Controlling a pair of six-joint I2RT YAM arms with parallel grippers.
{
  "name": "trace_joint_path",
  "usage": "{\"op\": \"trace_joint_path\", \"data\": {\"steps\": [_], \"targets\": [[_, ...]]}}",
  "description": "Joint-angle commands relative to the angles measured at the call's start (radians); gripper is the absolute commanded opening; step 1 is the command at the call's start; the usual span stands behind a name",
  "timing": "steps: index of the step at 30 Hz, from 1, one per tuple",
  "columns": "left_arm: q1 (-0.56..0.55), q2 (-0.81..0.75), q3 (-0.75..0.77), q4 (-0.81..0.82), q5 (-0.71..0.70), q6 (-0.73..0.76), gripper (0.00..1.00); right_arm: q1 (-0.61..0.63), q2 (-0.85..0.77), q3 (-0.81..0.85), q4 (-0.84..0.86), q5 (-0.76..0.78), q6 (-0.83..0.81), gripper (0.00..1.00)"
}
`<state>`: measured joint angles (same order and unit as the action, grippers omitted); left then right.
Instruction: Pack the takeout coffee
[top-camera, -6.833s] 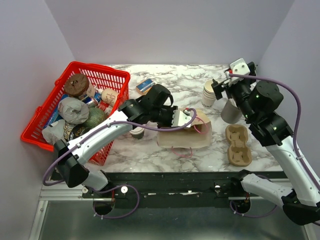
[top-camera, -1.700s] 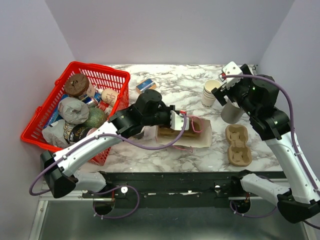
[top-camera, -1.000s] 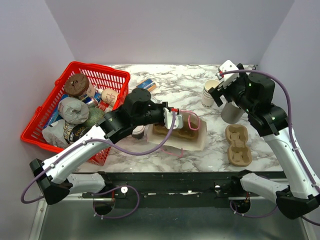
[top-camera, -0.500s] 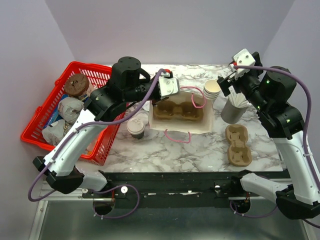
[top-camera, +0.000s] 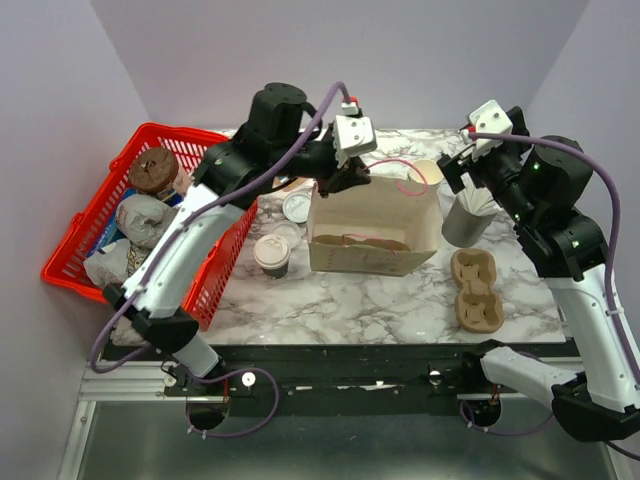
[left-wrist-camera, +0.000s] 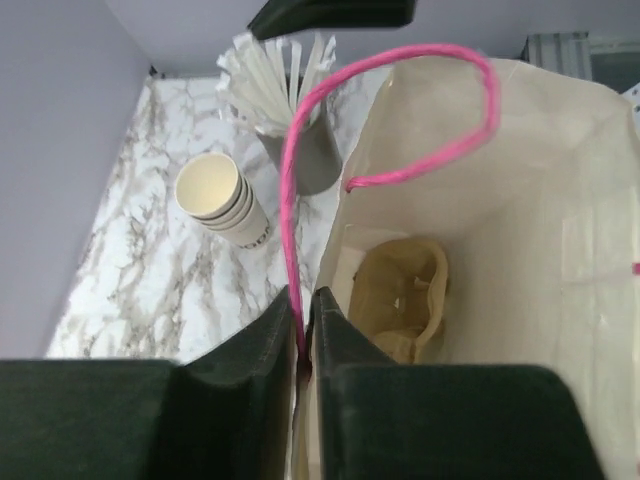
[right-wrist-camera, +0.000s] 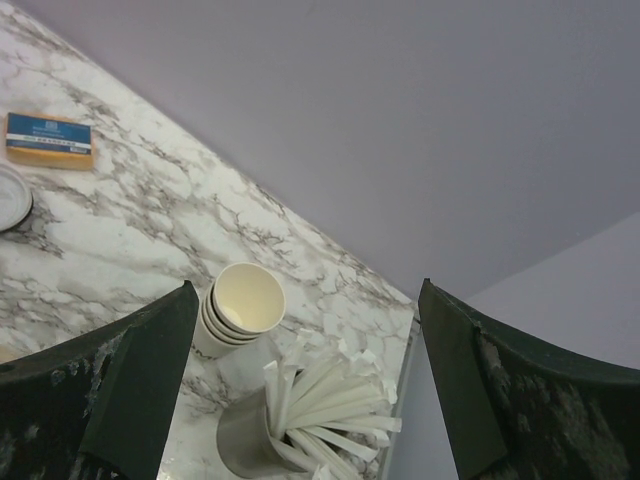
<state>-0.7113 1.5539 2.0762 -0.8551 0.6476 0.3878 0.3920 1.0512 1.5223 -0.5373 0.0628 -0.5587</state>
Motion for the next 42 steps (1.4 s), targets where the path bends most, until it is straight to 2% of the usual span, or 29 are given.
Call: {"op": "trace_joint_path", "data": {"steps": [1, 4, 6, 9, 14, 19, 20, 21, 22, 25, 27, 31, 33, 36, 39, 41, 42], "targets": [[0.067, 0.224, -0.022, -0.029, -0.022, -0.124, 0.98, -0.024, -0.007, -0.066, 0.034, 0.028, -0.023, 1.0], [0.189, 0.31, 0.036, 0.147, 0.061, -0.336, 0.99, -0.044, 0.018, -0.057, 0.03, 0.009, -0.003, 1.0], [0.24, 0.318, 0.144, 0.262, 0.069, -0.461, 0.99, -0.045, 0.023, -0.03, 0.005, -0.026, -0.003, 1.0], [0.245, 0.267, 0.183, 0.319, 0.044, -0.434, 0.98, -0.045, 0.01, -0.043, -0.035, -0.154, -0.024, 1.0], [0.25, 0.157, 0.02, 0.354, 0.023, -0.392, 0.99, -0.045, 0.021, -0.068, -0.098, -0.32, -0.003, 1.0], [0.28, 0.0, -0.22, 0.363, 0.096, -0.278, 0.98, -0.045, 0.116, -0.016, -0.101, -0.397, 0.051, 1.0], [0.291, -0.02, -0.24, 0.344, 0.118, -0.201, 0.98, -0.045, 0.169, 0.005, -0.121, -0.421, 0.057, 1.0], [0.299, -0.049, -0.255, 0.271, 0.177, -0.158, 0.98, -0.045, 0.199, 0.037, -0.15, -0.458, 0.051, 1.0], [0.305, -0.058, -0.251, 0.219, 0.19, -0.117, 0.98, -0.045, 0.235, 0.1, -0.183, -0.565, 0.043, 1.0], [0.315, -0.093, -0.237, 0.018, 0.224, 0.067, 0.98, -0.045, 0.334, 0.15, -0.292, -0.728, 0.006, 0.99], [0.317, -0.119, -0.234, -0.13, 0.233, 0.223, 0.98, -0.045, 0.398, 0.171, -0.326, -0.768, 0.005, 0.99], [0.316, -0.156, -0.294, -0.242, 0.221, 0.328, 0.98, -0.045, 0.526, 0.271, -0.45, -0.874, -0.062, 0.97], [0.309, -0.161, -0.338, -0.265, 0.219, 0.35, 0.98, -0.045, 0.558, 0.298, -0.49, -0.88, -0.086, 0.97], [0.285, -0.172, -0.412, -0.193, 0.213, 0.342, 0.98, -0.045, 0.595, 0.285, -0.469, -0.856, -0.078, 0.95], [0.234, -0.151, -0.472, -0.188, 0.192, 0.404, 0.94, -0.045, 0.642, 0.305, -0.501, -0.844, -0.095, 0.88], [0.202, -0.134, -0.481, -0.206, 0.192, 0.451, 0.87, -0.045, 0.679, 0.341, -0.556, -0.845, -0.113, 0.73], [0.19, -0.118, -0.479, -0.222, 0.187, 0.46, 0.83, -0.045, 0.684, 0.357, -0.578, -0.854, -0.141, 0.62]]}}
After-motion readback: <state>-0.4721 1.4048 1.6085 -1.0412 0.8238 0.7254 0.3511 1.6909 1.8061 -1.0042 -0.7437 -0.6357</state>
